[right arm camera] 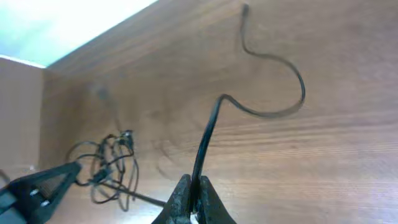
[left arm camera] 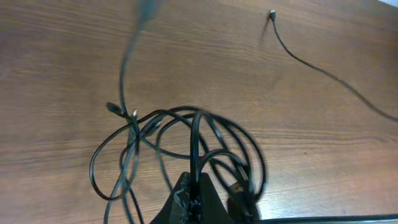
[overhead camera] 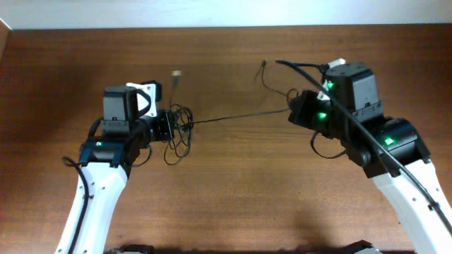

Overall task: Untangle cables
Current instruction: 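Pull a cable strand rightward with the right gripper while left holds bundle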

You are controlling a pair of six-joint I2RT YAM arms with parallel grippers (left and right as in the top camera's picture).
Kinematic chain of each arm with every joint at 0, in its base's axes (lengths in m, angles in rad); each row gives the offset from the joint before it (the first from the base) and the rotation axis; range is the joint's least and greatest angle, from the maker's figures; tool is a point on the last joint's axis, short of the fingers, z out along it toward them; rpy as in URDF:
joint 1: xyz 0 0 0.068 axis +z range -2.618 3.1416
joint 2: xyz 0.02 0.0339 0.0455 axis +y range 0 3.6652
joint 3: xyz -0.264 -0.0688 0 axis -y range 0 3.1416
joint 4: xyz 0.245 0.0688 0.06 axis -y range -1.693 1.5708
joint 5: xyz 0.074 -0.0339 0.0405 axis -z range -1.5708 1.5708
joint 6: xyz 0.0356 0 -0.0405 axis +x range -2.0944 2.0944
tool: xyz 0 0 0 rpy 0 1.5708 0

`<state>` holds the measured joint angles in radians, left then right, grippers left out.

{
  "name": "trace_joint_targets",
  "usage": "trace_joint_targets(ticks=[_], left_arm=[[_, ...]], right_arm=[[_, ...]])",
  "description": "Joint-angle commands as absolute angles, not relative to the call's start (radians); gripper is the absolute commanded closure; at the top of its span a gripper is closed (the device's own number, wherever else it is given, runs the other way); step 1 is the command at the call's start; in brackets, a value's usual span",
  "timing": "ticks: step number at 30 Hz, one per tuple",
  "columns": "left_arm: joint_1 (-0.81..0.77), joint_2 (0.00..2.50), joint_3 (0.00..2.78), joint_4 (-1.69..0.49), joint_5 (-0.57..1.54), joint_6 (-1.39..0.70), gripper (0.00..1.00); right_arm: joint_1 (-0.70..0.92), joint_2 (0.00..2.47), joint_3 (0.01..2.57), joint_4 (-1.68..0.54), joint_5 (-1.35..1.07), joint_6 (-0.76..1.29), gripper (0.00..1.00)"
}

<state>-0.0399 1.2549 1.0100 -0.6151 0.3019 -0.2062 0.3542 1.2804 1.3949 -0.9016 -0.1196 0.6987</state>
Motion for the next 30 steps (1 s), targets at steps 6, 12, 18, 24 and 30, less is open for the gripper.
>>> trace_joint_targets(ticks=[6,12,18,24,30], left_arm=[[-0.057,1.330,1.015,-0.702,0.198,-0.222,1.00],[-0.059,1.418,1.015,-0.707,0.232,-0.222,0.94],[-0.059,1.462,1.014,-0.735,0.286,-0.222,0.93],[-0.059,1.528,1.014,-0.734,0.354,-0.222,0.93],[-0.137,1.601,1.014,-0.717,0.379,-0.222,0.87]], right_arm=[[0.288,1.423,1.401,-1.061,-0.048,0.640,0.96],[0.287,1.574,1.401,-1.089,-0.055,0.595,0.96],[0.287,1.584,1.401,-1.090,-0.060,0.485,0.96],[0.287,1.584,1.401,-1.094,-0.189,0.347,0.96],[0.287,1.584,1.401,-1.113,-0.193,0.347,0.96]])
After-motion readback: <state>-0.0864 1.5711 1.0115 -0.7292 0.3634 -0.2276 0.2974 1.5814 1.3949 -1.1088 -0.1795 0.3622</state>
